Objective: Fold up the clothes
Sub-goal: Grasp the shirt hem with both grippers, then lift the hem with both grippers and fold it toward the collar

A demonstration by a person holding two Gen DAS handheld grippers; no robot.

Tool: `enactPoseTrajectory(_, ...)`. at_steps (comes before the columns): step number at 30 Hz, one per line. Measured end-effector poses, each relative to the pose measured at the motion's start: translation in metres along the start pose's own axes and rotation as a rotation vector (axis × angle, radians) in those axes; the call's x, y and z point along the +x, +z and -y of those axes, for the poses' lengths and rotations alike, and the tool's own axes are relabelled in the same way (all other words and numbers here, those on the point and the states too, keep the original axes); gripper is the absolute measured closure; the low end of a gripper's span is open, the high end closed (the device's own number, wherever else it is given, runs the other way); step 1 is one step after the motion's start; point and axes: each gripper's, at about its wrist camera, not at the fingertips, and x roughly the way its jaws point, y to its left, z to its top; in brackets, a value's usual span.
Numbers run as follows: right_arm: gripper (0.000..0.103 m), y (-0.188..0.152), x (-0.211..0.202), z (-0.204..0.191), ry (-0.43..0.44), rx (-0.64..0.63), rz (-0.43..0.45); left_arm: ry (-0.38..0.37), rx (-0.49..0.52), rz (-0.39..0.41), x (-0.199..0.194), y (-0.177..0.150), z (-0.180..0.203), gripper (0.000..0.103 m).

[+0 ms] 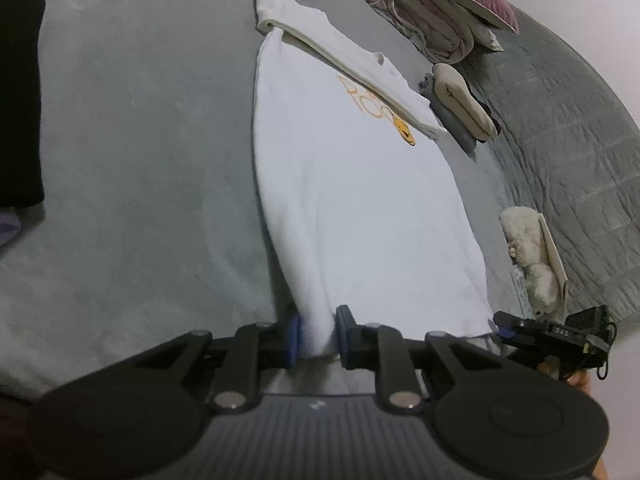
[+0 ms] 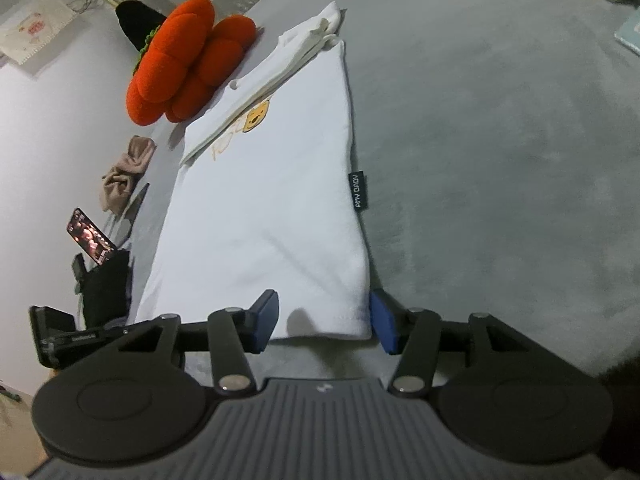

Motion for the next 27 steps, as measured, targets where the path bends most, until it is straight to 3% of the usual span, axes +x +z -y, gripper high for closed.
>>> enactPoseTrajectory(6, 0.086, -0.001, 0.002, 0.009, 0.065, 0.057, -0.034, -0.031, -0.035, -0.007, -0.005, 0.001, -0.005, 0.09)
enactPoseTrajectory(9, 0.089, 0.0, 0.001, 0.005, 0.075, 0.035, -0.034, -0.05, -0.053, -0.002, -0.008, 0.003, -0.007, 0.091)
enactPoseTrajectory(16, 0.089, 0.017, -0.007, -0.005, 0.131, 0.001, 0.006, -0.171, -0.111, 0.056, -0.018, 0.021, -0.003, 0.091)
enactPoseTrajectory(22, 0.089, 0.051, -0.007, -0.017, 0.165, -0.009, 0.079, -0.172, -0.118, 0.158, -0.011, 0.058, 0.002, 0.091)
enactPoseTrajectory(27, 0.089, 0.091, 0.007, -0.023, 0.13, -0.029, 0.117, -0.147, -0.135, 0.225, 0.002, 0.091, 0.002, 0.091)
